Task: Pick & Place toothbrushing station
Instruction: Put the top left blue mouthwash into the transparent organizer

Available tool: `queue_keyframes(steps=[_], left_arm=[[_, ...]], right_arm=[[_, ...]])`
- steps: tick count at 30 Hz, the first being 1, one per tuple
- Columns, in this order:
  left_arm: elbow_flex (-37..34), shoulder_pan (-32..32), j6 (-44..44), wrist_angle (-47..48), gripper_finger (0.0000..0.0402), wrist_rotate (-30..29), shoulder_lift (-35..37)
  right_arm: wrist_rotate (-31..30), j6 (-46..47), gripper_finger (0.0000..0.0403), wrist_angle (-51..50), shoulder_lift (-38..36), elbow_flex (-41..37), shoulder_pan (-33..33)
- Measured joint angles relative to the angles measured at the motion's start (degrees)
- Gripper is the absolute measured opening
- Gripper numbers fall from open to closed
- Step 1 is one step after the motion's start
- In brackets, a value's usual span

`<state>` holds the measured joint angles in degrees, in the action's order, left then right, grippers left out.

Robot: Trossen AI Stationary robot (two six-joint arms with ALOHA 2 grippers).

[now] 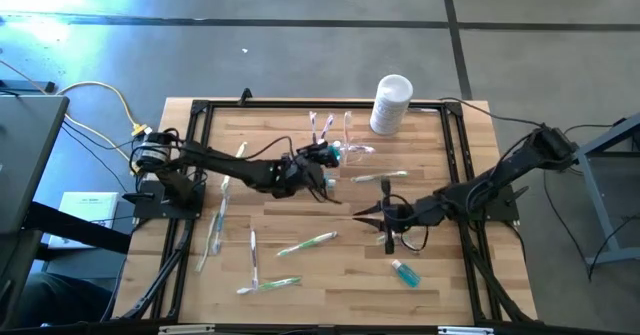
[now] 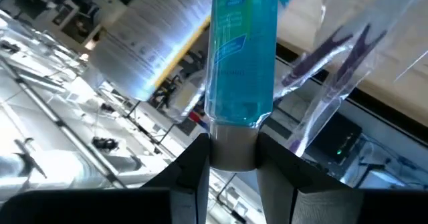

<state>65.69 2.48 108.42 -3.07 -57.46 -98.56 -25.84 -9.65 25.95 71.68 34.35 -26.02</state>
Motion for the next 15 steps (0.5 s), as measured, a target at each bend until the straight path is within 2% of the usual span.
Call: queue_keyframes(steps=[6,15], left_arm=[[-0.01,-3.34,4.27,-1.87,0.0082,1.99,-0.95],[0.02,-3.61,5.36,-1.4,0.0082,4.51,-0.85]], right_arm=[[-6.02,-1.35,0.0008,-0.82,0.02,0.0,-3.28],[-9.18,-2.23,0.0008,-1.42,0.02,0.0,-4.93]])
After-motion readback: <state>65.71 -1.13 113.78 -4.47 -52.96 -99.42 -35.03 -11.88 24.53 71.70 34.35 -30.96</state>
